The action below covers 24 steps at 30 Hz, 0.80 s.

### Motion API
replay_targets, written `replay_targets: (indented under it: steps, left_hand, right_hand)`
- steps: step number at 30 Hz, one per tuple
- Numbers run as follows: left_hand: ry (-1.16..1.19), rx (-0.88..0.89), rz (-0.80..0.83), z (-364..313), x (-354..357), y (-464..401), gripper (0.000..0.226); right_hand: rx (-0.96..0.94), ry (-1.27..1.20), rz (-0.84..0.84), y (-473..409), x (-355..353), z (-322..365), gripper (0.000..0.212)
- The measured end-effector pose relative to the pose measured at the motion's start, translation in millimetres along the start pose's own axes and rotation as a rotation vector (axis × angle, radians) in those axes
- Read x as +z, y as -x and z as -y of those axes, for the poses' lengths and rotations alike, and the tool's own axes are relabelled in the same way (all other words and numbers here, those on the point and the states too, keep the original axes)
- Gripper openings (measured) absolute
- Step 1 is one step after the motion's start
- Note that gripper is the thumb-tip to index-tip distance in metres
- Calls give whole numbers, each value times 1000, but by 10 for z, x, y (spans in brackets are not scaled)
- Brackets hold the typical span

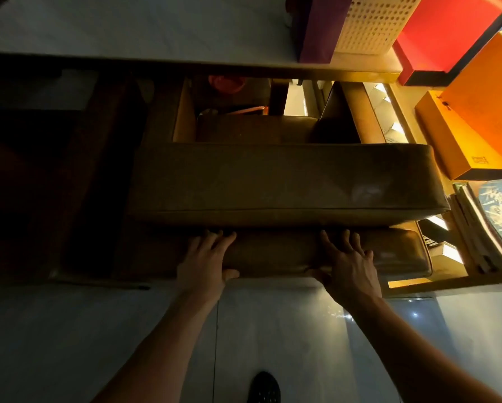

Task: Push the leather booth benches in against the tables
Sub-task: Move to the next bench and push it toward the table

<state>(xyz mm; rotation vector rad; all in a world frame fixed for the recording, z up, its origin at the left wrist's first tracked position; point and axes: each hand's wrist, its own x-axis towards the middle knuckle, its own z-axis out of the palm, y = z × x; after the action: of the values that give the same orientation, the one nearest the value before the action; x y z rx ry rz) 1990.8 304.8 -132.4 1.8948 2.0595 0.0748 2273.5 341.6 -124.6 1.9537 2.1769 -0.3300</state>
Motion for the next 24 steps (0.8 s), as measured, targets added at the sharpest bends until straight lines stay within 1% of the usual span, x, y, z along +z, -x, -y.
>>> replay_targets:
  steps: [3,13,24]
  left_hand:
    - [-15,-4,3,1,-30,-56,78]
    - [-39,8,-35,13,-29,55,77]
    - [-42,15,-3,69,17,152,77]
  right_hand:
    - [-2,9,-18,-52,-1,18,92]
    - [1,-11,1,55,-18,46,91]
    - [17,-6,34,154,52,71,92]
